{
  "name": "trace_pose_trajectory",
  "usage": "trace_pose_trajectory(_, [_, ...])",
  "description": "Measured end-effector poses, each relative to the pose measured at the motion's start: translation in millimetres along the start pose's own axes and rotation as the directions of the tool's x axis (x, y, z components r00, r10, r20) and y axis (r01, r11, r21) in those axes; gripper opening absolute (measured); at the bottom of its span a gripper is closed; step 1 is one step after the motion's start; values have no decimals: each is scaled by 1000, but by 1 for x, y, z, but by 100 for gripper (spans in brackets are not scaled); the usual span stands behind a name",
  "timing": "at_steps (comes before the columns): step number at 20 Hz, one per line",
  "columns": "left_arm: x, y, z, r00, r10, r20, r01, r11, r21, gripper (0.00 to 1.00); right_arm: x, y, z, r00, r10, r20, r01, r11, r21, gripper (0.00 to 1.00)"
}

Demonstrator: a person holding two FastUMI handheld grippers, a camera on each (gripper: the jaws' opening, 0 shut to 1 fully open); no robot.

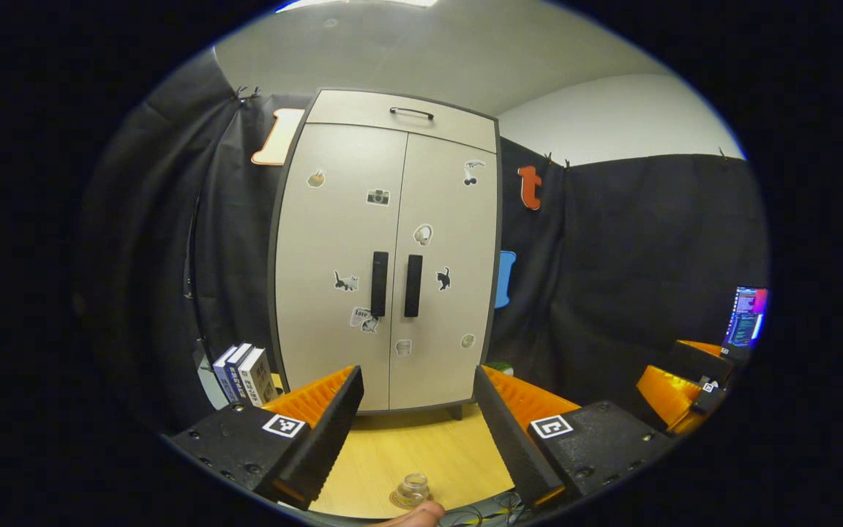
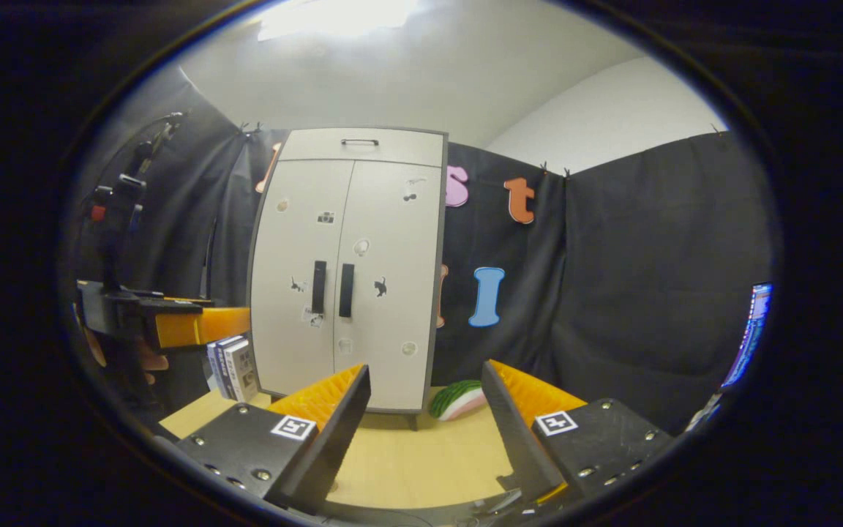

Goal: Grasp the bottle in the cabinet with the left hand and place it on the coaster, then close the right door with the right hand and the left door with the left hand.

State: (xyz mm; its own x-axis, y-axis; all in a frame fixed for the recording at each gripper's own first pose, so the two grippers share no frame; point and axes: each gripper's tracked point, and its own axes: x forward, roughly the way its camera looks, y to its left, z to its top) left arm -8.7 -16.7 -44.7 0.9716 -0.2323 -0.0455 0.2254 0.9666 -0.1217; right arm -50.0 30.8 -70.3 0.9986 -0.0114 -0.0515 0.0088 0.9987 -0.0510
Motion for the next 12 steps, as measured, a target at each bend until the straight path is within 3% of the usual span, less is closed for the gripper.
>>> trace_pose_trajectory(1, [2, 1, 2, 1000, -2, 14, 2, 1000, 6, 96, 2, 3, 0, 1000, 1, 1, -1, 1000, 0, 94])
trace_pose_trajectory(5, [8, 4, -8, 1000, -23, -7, 23, 1000, 16, 92, 13, 17, 3, 1000, 3, 7, -3, 1000, -2, 94])
trace_pose_trajectory(8, [15, 7, -6, 999, -42, 20, 42, 999, 24, 96, 22, 29, 0, 1000, 13, -2, -13, 1000, -13, 93])
trace_pose_trajectory(12, [18, 16, -19, 998, -54, -22, 54, 998, -23, 96, 33, 40, 4, 1000, 15, -5, -15, 1000, -15, 91])
